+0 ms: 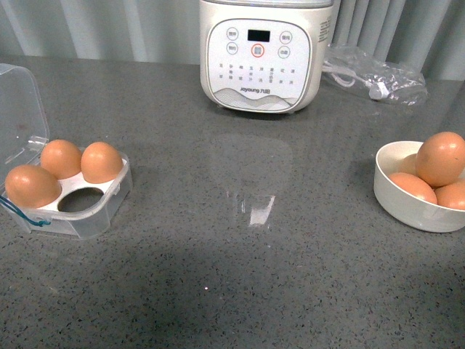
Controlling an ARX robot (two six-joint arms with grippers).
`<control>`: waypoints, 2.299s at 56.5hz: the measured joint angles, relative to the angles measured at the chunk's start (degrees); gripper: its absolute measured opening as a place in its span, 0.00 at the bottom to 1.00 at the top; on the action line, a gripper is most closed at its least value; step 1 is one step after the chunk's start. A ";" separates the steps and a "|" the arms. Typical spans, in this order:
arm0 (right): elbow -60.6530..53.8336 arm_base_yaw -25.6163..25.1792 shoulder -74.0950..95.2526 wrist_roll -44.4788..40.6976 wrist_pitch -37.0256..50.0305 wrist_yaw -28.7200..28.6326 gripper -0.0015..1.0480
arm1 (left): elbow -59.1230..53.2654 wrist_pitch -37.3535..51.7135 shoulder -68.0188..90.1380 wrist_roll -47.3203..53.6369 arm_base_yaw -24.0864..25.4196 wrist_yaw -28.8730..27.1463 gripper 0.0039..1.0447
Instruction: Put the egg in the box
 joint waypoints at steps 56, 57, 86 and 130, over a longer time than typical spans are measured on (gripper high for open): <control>0.00 0.00 0.00 0.00 0.00 0.00 0.93 | 0.00 0.00 0.00 0.00 0.00 0.00 0.94; 0.00 0.00 0.00 0.00 0.00 0.00 0.93 | 0.00 0.00 0.00 0.00 0.00 0.00 0.94; 0.00 0.00 0.00 0.00 0.00 0.00 0.93 | 0.00 0.00 0.00 0.00 0.00 0.00 0.94; 3.87 -6.80 19.91 -3.91 19.74 -2.89 0.93 | 0.00 0.00 0.00 0.00 0.00 0.02 0.94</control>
